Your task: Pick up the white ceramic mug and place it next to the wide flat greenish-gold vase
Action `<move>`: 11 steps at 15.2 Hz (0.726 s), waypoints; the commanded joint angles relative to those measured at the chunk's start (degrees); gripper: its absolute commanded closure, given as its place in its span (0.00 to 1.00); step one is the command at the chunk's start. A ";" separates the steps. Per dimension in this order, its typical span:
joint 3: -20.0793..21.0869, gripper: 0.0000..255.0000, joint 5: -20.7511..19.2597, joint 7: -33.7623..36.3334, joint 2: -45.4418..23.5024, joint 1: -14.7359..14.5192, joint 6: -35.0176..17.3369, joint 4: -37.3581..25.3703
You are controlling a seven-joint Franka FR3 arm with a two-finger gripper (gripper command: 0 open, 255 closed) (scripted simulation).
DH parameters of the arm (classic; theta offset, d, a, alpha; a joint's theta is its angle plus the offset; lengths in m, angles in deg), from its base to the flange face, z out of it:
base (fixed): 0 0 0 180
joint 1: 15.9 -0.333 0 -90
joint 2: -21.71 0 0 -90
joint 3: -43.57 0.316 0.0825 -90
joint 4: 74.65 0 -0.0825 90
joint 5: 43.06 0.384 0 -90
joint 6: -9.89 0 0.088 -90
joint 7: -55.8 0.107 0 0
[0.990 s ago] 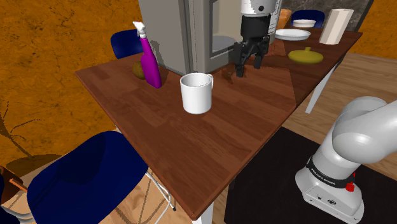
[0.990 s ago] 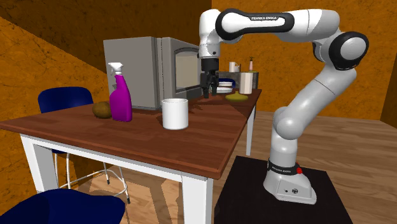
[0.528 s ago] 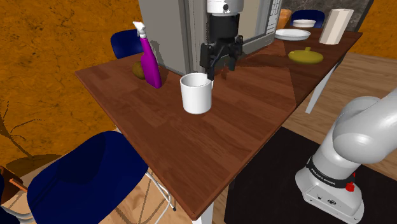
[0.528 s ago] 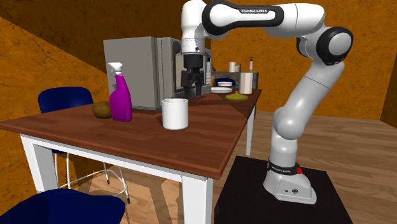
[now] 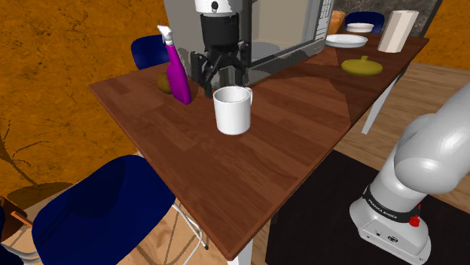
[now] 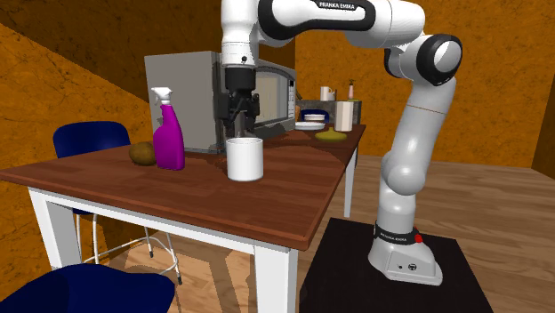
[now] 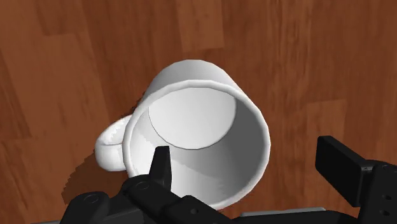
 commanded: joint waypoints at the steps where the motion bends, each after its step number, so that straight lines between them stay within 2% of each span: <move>1: 1.74 0.00 -1.51 2.38 -3.30 -0.26 -0.12 -3.26; 8: 1.72 0.00 -1.12 2.07 -2.58 -0.44 -5.58 2.85; 11: 1.73 0.00 -1.10 2.05 -2.55 -0.45 -6.03 3.32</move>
